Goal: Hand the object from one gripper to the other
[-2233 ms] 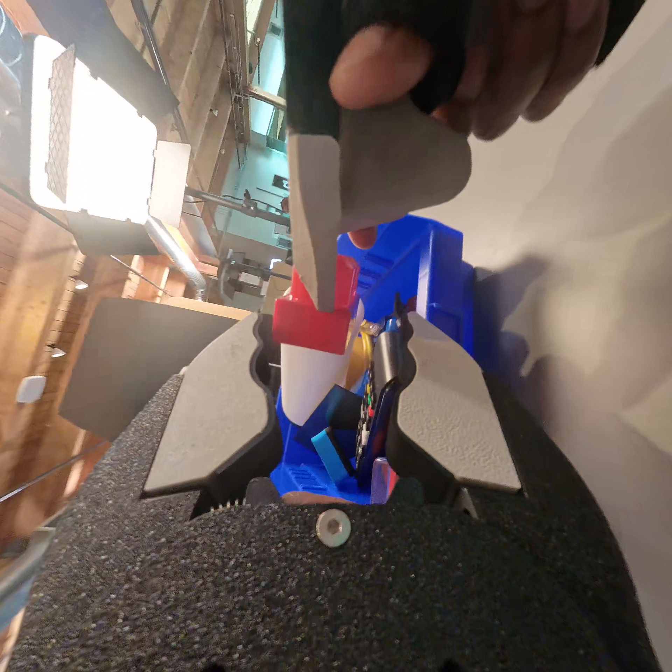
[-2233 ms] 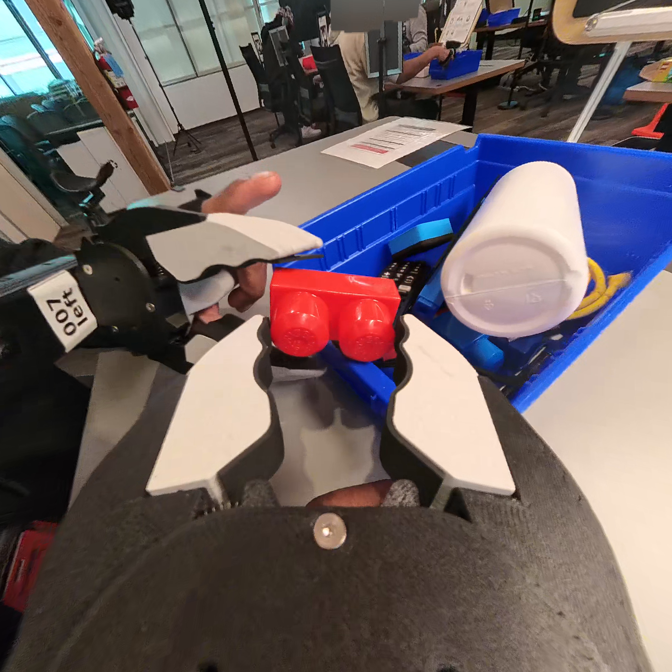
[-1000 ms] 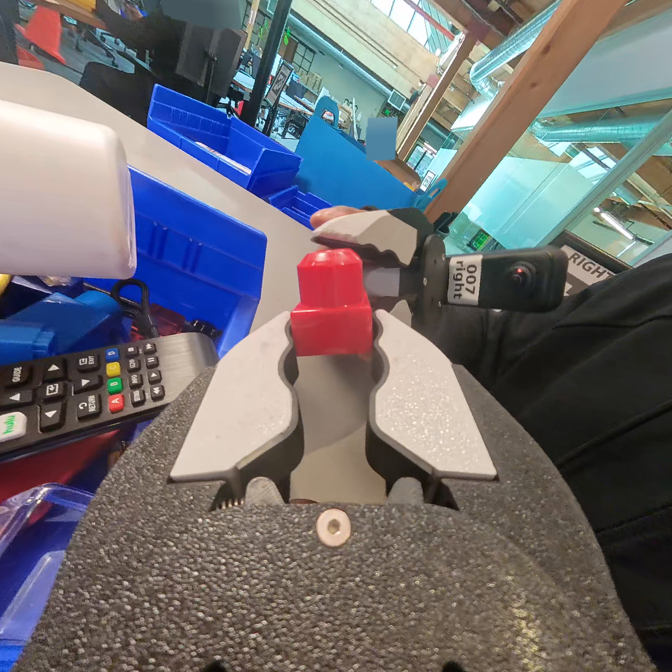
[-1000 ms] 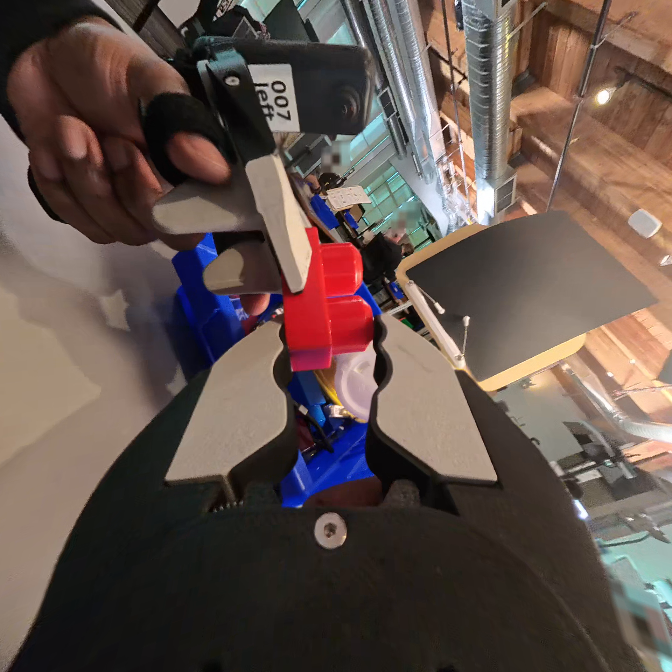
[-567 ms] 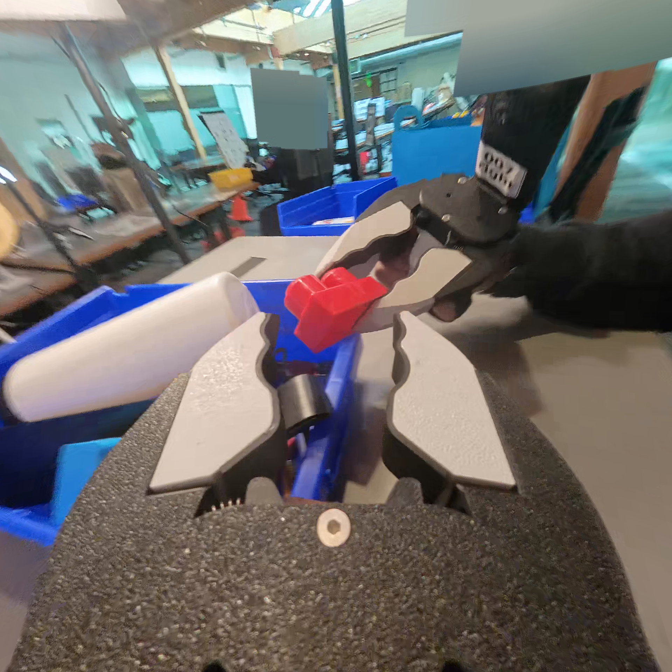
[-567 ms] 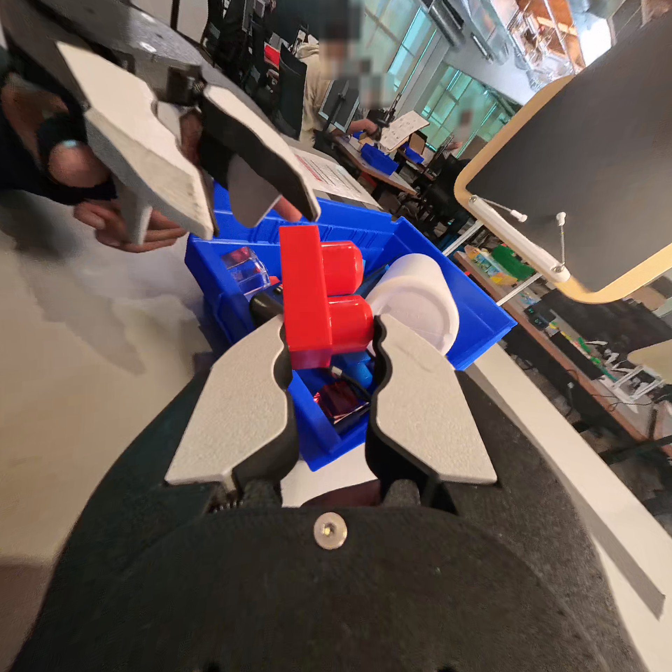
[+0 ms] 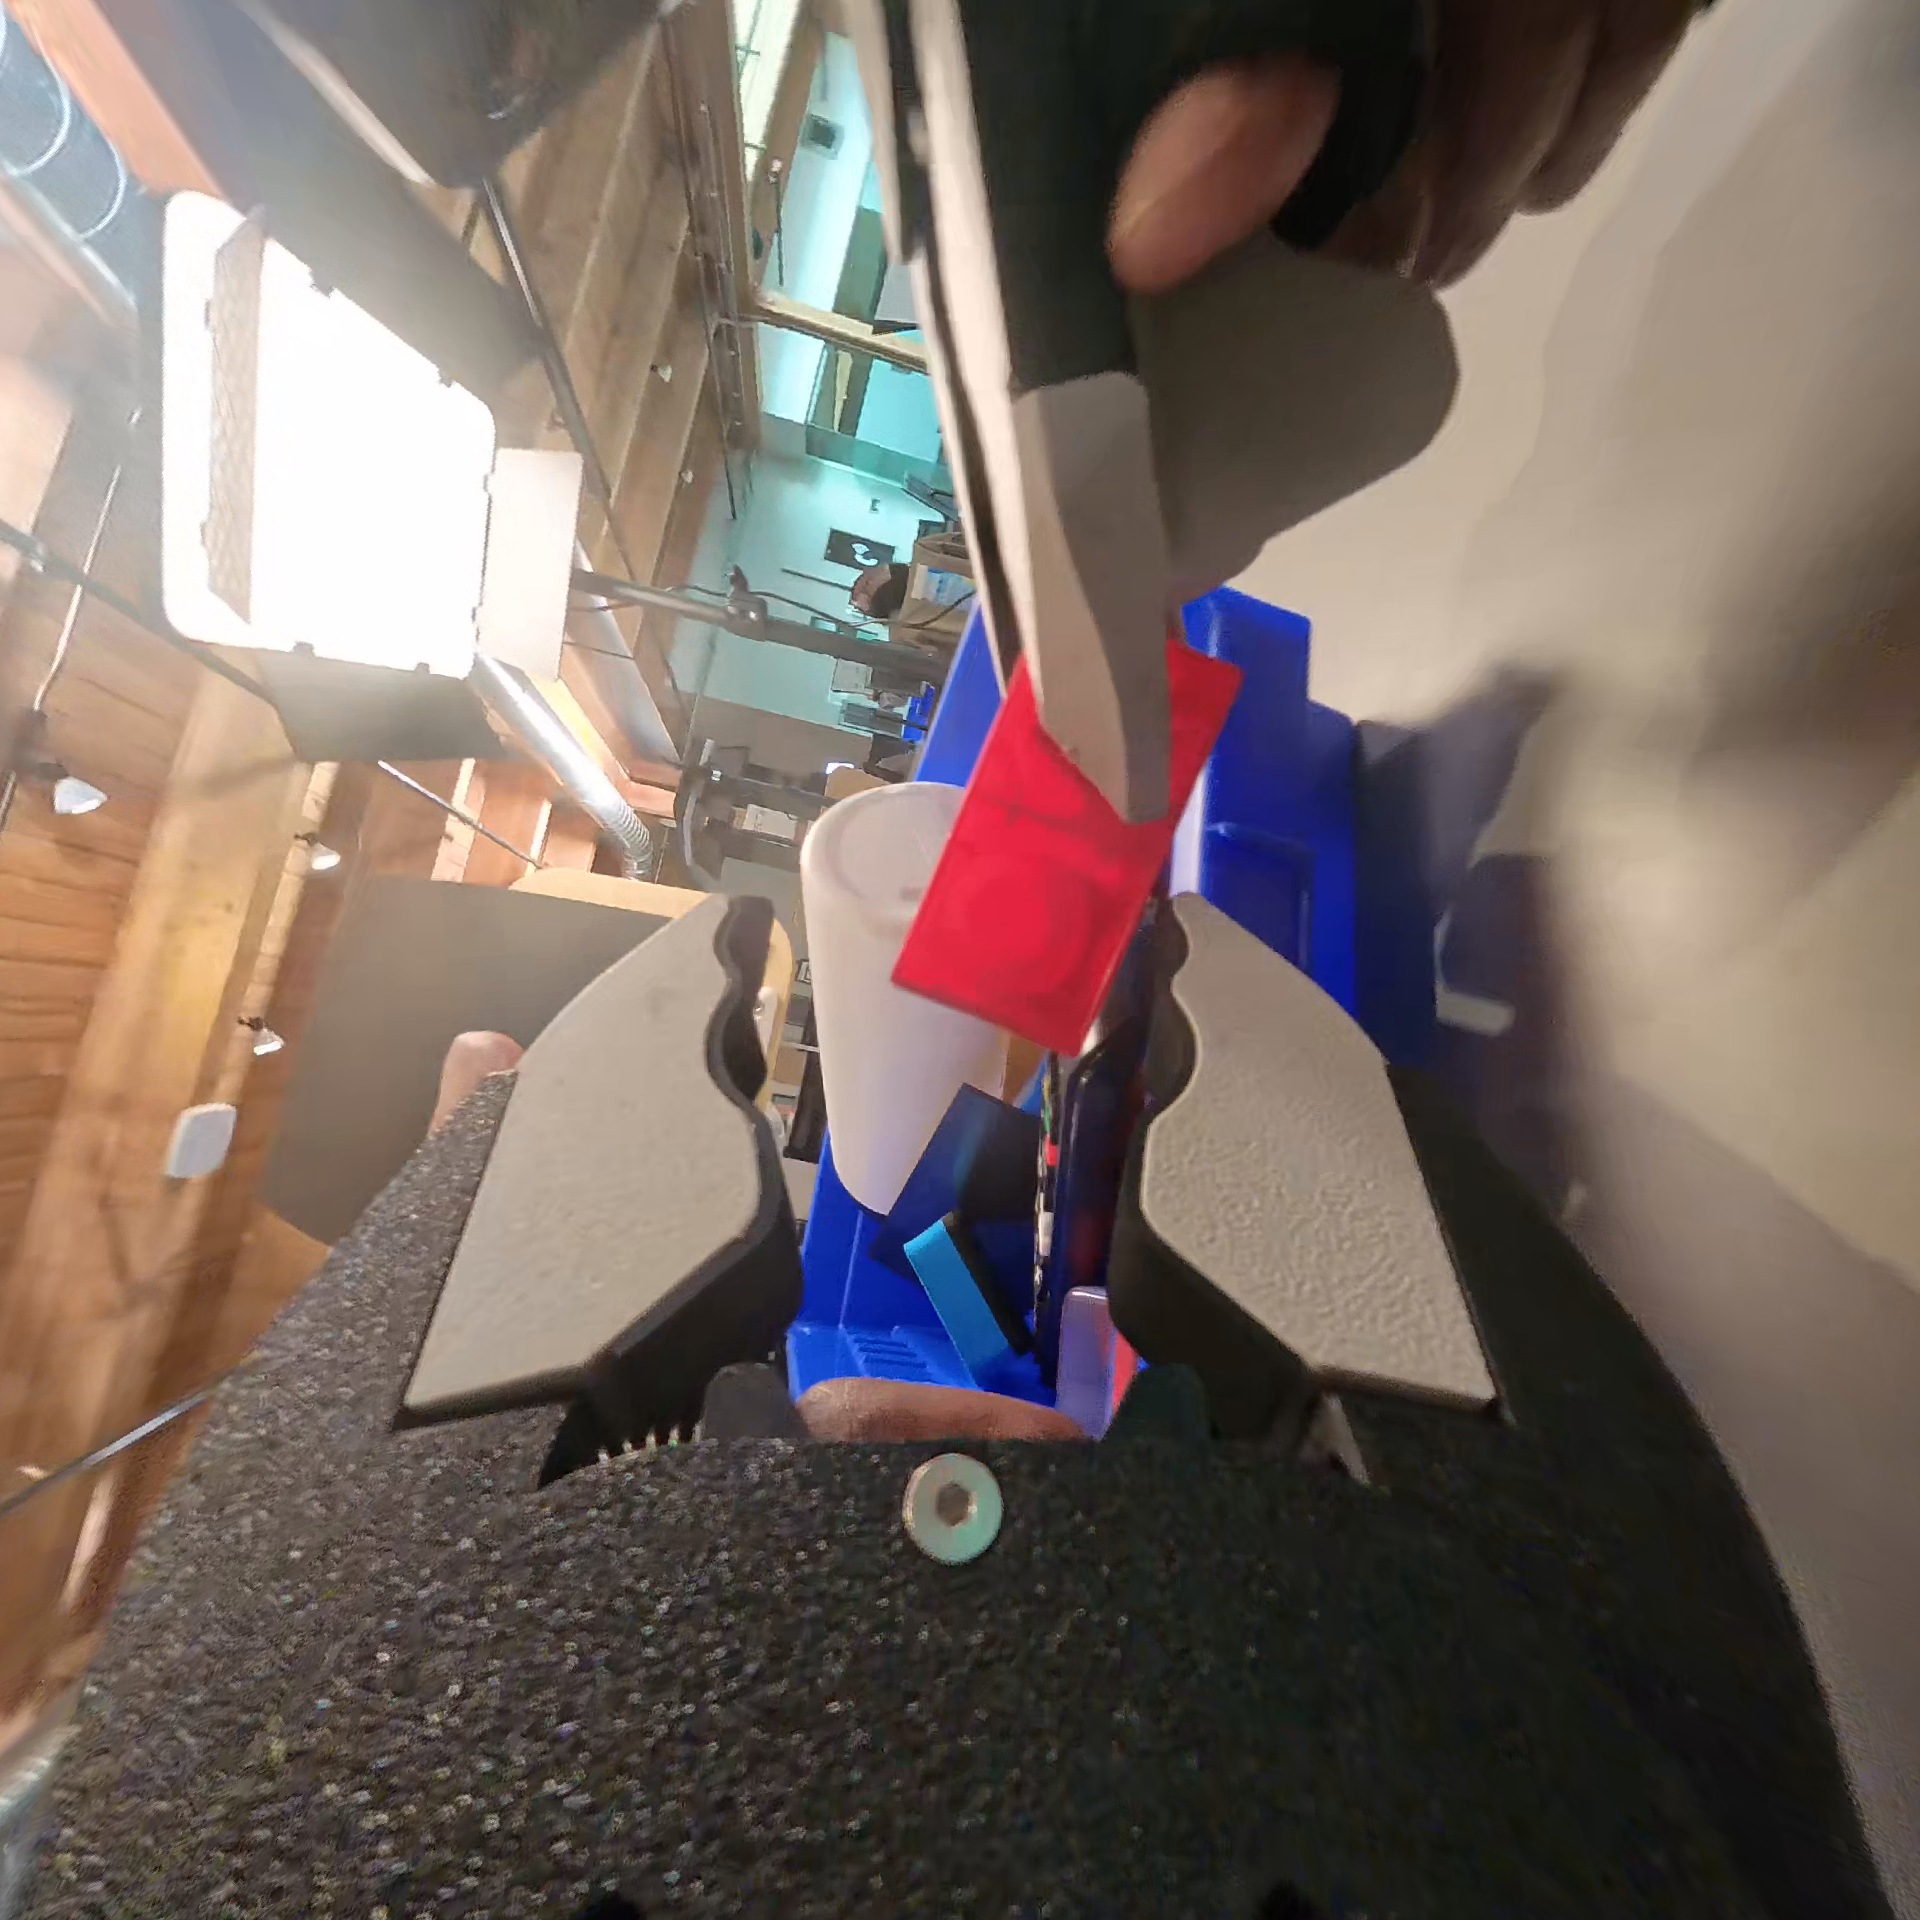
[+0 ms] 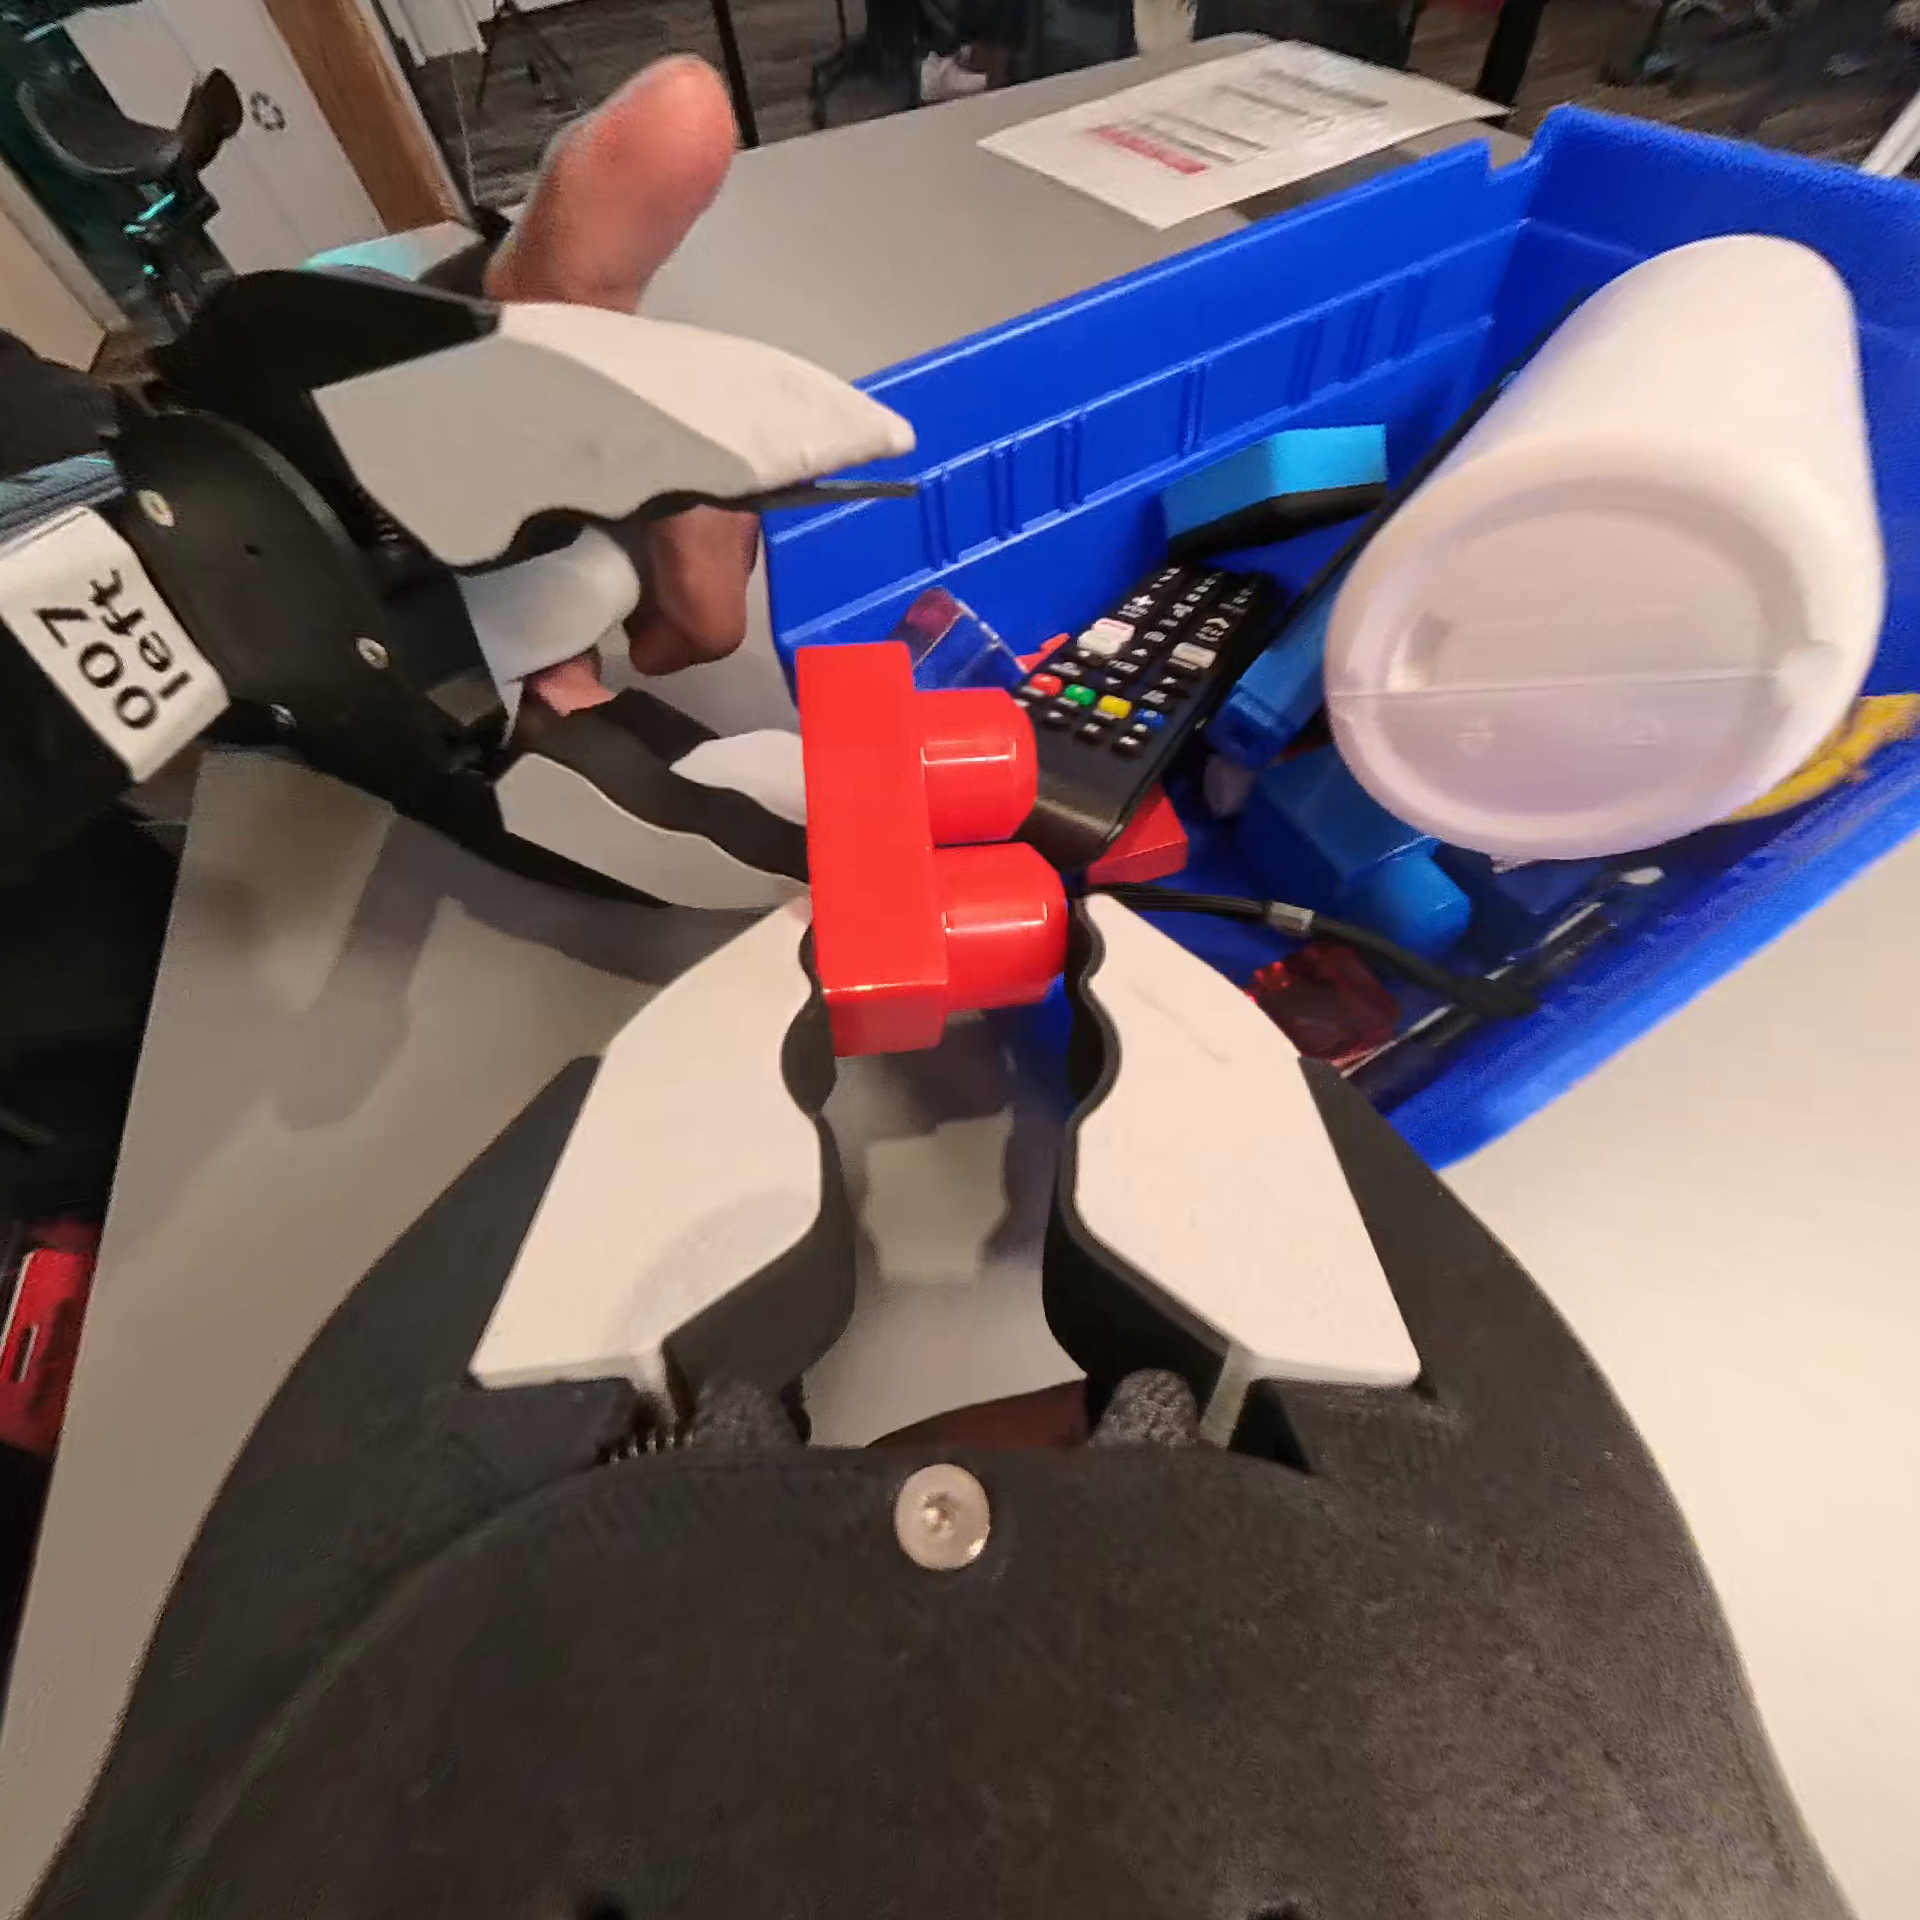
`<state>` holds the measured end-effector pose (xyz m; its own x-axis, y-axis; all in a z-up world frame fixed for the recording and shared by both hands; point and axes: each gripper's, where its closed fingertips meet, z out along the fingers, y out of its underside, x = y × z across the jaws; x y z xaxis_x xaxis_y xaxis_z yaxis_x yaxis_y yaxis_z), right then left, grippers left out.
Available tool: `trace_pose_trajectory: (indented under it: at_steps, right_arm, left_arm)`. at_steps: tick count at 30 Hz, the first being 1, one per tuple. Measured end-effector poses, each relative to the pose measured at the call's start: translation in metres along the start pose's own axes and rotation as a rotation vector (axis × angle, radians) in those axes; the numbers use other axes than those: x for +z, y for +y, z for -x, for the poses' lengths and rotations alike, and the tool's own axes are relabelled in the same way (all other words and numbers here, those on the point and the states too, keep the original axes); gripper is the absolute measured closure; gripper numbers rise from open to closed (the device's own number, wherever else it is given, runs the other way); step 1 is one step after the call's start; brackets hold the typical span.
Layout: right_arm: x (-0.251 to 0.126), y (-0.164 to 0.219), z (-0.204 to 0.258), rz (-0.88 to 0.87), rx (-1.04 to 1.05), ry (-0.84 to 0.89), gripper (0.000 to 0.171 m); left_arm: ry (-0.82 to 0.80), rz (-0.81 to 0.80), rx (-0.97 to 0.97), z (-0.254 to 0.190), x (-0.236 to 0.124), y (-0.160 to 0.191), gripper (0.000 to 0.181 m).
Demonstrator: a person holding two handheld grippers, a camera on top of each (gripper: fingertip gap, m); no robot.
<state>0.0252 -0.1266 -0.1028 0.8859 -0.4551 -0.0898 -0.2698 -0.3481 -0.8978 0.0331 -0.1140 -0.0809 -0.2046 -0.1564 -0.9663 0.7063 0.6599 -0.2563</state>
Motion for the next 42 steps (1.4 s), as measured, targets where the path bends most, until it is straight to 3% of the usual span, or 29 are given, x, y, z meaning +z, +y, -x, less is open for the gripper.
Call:
trace_pose_trajectory:
  at_steps: [3,6,10,18,23,29,32,35,42]
  right_arm:
    - [0.003,-0.002,0.008,-0.004,0.005,-0.030,0.130]
    - [0.005,-0.001,0.007,-0.002,-0.005,-0.013,0.130]
    - [-0.001,-0.017,-0.001,-0.104,-0.059,0.058,0.125]
    - [-0.021,-0.045,-0.001,-0.284,-0.418,0.237,0.115]
    - [-0.021,-0.049,0.001,-0.316,-0.621,0.367,0.113]
    - [-0.012,-0.053,0.012,-0.376,-0.730,0.448,0.099]
    - [-0.010,-0.057,0.013,-0.420,-0.715,0.482,0.085]
    - [-0.017,-0.065,0.015,-0.481,-0.734,0.515,0.079]
    - [-0.017,-0.062,0.024,-0.445,-0.930,0.579,0.088]
  left_arm:
    - [0.033,0.013,0.060,-0.011,0.000,0.002,0.126]
    - [0.075,0.024,-0.026,-0.016,0.001,0.006,0.140]
    - [0.168,0.038,-0.371,-0.014,0.002,0.008,0.140]
    - [0.354,0.038,-1.003,-0.006,0.003,0.016,0.141]
    - [0.485,-0.130,-1.493,0.015,-0.003,0.003,0.141]
    - [0.593,-0.345,-1.855,0.036,-0.013,-0.016,0.142]
    - [0.723,-0.437,-1.979,0.037,-0.018,-0.031,0.141]
    - [0.755,-0.443,-1.995,0.032,-0.019,-0.036,0.141]
    - [0.861,-0.401,-2.064,0.020,-0.017,-0.044,0.142]
